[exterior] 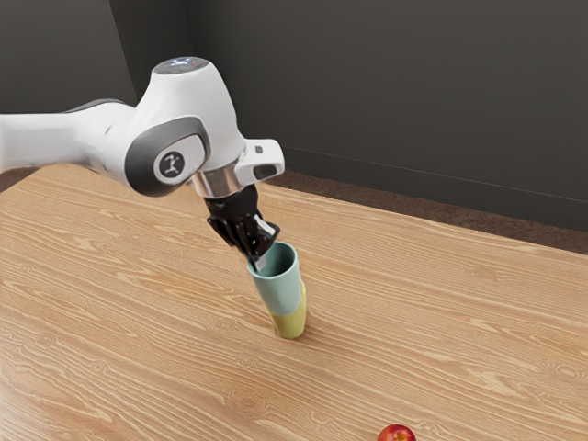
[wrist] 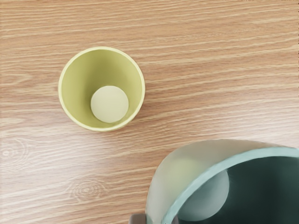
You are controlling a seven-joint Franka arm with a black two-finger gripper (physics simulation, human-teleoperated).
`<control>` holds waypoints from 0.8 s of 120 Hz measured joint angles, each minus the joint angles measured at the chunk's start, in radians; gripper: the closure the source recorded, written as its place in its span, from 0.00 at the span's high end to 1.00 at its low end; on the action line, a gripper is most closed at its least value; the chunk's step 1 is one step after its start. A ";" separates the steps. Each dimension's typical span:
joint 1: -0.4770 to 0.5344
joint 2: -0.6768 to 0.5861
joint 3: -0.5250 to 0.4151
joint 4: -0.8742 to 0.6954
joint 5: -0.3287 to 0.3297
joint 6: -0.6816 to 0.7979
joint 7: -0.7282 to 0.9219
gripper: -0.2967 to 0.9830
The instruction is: Place the right cup onto the left cup
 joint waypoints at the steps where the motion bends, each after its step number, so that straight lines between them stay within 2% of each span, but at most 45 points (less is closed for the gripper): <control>1: 0.000 0.000 0.003 0.003 0.000 -0.002 0.001 0.16; 27: 0.007 0.020 0.064 0.059 0.005 -0.032 0.034 0.16; 96: 0.014 0.216 0.129 0.195 0.007 -0.029 0.081 0.15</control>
